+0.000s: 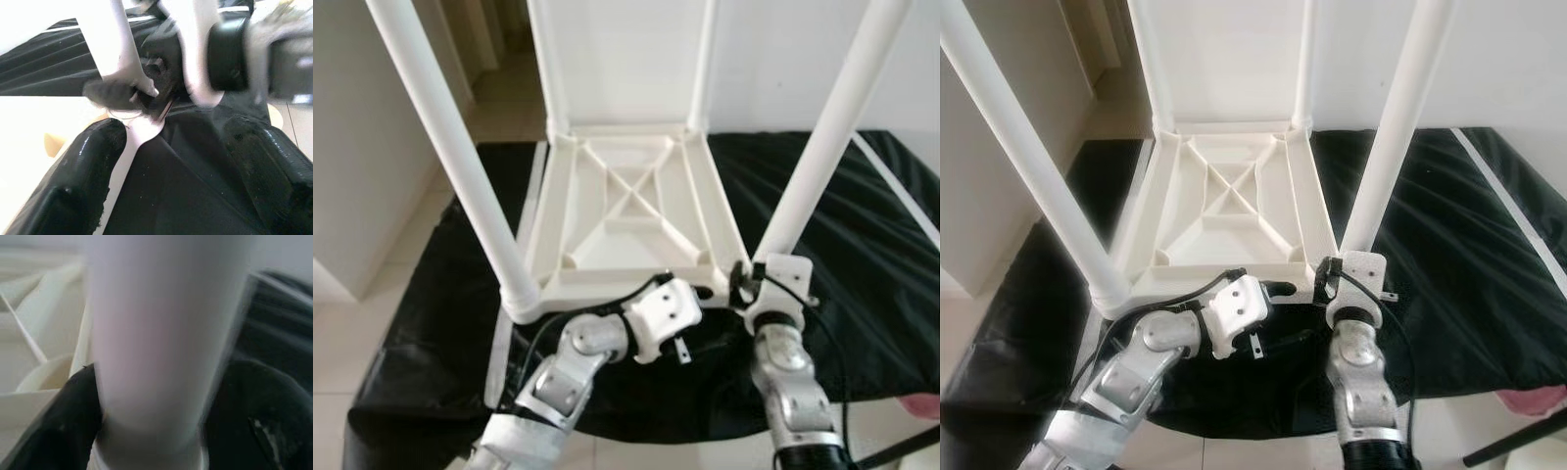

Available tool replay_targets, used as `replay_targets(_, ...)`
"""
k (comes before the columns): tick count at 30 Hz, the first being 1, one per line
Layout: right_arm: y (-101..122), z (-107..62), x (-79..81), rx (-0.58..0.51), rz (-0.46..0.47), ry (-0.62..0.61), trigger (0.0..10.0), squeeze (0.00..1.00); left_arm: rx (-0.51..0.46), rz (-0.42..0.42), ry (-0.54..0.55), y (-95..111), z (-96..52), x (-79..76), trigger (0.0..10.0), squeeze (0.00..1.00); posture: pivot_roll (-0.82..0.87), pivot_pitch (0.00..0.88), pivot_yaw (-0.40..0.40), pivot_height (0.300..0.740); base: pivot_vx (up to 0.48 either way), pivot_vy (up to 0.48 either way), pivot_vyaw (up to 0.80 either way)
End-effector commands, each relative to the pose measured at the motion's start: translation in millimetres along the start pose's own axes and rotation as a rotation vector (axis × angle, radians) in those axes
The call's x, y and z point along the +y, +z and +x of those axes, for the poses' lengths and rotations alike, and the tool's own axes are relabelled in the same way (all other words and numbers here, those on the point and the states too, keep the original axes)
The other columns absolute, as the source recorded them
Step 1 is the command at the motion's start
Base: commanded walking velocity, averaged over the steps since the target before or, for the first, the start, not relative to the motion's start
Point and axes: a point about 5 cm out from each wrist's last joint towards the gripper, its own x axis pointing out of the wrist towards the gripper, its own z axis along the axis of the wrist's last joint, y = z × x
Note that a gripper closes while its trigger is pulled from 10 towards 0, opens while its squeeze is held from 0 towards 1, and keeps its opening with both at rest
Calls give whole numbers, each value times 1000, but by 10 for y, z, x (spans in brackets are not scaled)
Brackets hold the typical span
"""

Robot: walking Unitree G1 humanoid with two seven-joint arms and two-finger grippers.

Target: Building children table

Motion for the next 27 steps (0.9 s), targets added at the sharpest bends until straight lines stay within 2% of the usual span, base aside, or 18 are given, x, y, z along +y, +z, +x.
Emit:
replay_targets(1,12,-11,-51,-15,24,15,10000,1000,3,5,11,-5,-1,3,10000,0,-81,0,22,740,0,0,0)
replay_targets(5,-40,-38,-216,-11,12,86,10000,1000,6,3,12,-11,-5,4,10000,0,-86,0,24,740,0,0,0)
replay_targets(6,-40,-38,-216,-11,12,86,10000,1000,6,3,12,-11,-5,4,10000,0,-86,0,24,740,0,0,0)
replay_targets(7,-43,-42,-240,-15,7,105,10000,404,6,3,11,-11,-5,3,10000,0,-86,0,24,740,0,0,0)
replay_targets(9,-43,-42,-240,-15,7,105,10000,404,6,3,11,-11,-5,3,10000,0,-86,0,24,740,0,0,0)
replay_targets(10,-38,-40,-268,-19,8,137,10000,0,5,1,10,-12,-5,2,10000,0,-89,0,27,740,0,0,0)
replay_targets(12,-25,-34,-293,-29,6,182,10000,0,5,2,9,-12,-6,0,10000,0,-89,0,27,740,0,0,0)
replay_targets(15,35,21,-303,-50,-12,369,10000,0,7,5,3,-15,-6,5,10000,0,-90,0,31,740,0,0,0)
replay_targets(16,35,21,-303,-50,-12,369,10000,0,7,5,3,-15,-6,5,10000,0,-90,0,31,740,0,0,0)
replay_targets(18,70,77,-283,-55,-18,447,10000,0,6,7,2,-9,-5,15,10000,0,-90,0,33,740,0,0,0)
replay_targets(21,79,100,-272,-53,-22,474,10000,0,6,8,2,-7,-3,19,10000,0,-87,0,34,740,0,0,0)
replay_targets(24,73,210,-213,-29,-62,596,10000,0,4,15,3,7,-6,28,10000,0,-78,0,30,740,0,0,0)
replay_targets(27,62,236,-202,-20,-74,623,10000,0,5,15,6,7,-12,31,10000,0,-73,0,27,740,0,0,0)
